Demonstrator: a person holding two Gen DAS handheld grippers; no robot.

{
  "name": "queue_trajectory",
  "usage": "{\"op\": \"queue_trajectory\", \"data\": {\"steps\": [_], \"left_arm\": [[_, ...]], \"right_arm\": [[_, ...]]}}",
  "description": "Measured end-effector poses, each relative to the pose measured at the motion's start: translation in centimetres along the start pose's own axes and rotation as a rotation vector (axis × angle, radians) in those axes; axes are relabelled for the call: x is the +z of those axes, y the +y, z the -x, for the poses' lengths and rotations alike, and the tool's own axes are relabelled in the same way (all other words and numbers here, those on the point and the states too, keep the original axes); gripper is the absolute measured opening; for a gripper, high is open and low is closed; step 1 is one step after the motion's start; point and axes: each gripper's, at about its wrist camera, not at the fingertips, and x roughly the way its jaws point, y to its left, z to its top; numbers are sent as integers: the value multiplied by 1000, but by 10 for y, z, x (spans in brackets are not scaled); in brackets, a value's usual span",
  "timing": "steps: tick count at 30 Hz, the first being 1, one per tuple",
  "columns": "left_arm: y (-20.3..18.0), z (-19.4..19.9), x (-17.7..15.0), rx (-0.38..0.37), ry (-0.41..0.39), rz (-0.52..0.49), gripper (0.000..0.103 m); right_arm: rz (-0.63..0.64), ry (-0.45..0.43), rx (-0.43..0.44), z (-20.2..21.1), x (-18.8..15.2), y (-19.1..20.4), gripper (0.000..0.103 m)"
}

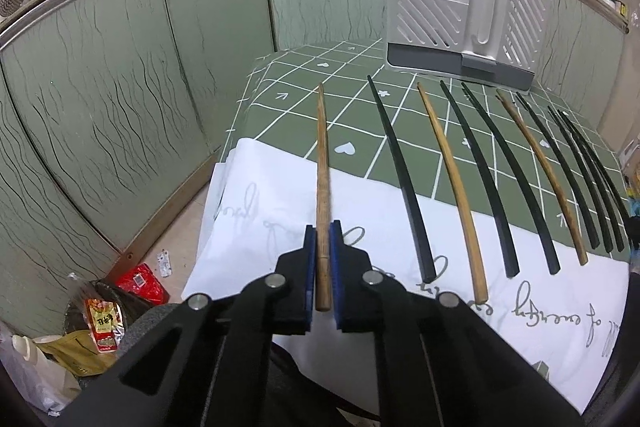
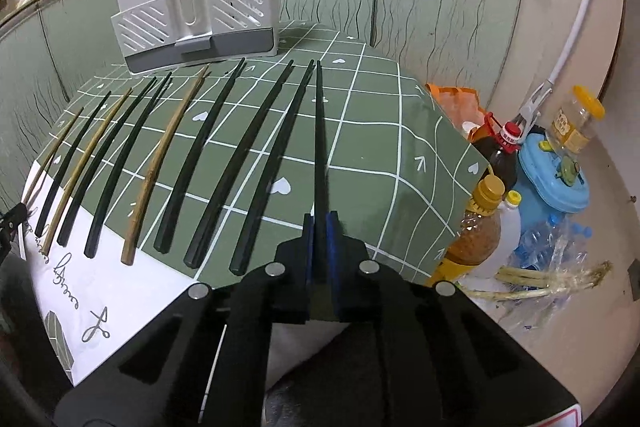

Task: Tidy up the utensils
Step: 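Lift the wooden chopstick with the left tool while the right tool lifts the black chopstick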

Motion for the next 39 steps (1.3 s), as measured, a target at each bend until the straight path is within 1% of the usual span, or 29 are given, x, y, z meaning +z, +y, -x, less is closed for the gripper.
{"op": "queue_trajectory", "data": {"steps": [8,15,21,24,31,39], "left_arm": [[4,15,9,-30,-33,11,8],[10,35,26,-81,-61,19,8],[13,52,43,-109,-93,17,8],[15,60,49,-115,-113,12,8],[16,72,65,-126,-146,-3,8],[19,80,78,-141,-167,-2,8]], "right_arm": [[-6,-26,19,17,9,-5,6],[-9,-63,41,37,23,-9,6],[-2,-100,64,56,35,-12,6],[-4,-109,80,63,41,-15,6],[9,-141,84,75,53,-17,6],[7,-170,87,85,65,-25,6]]}}
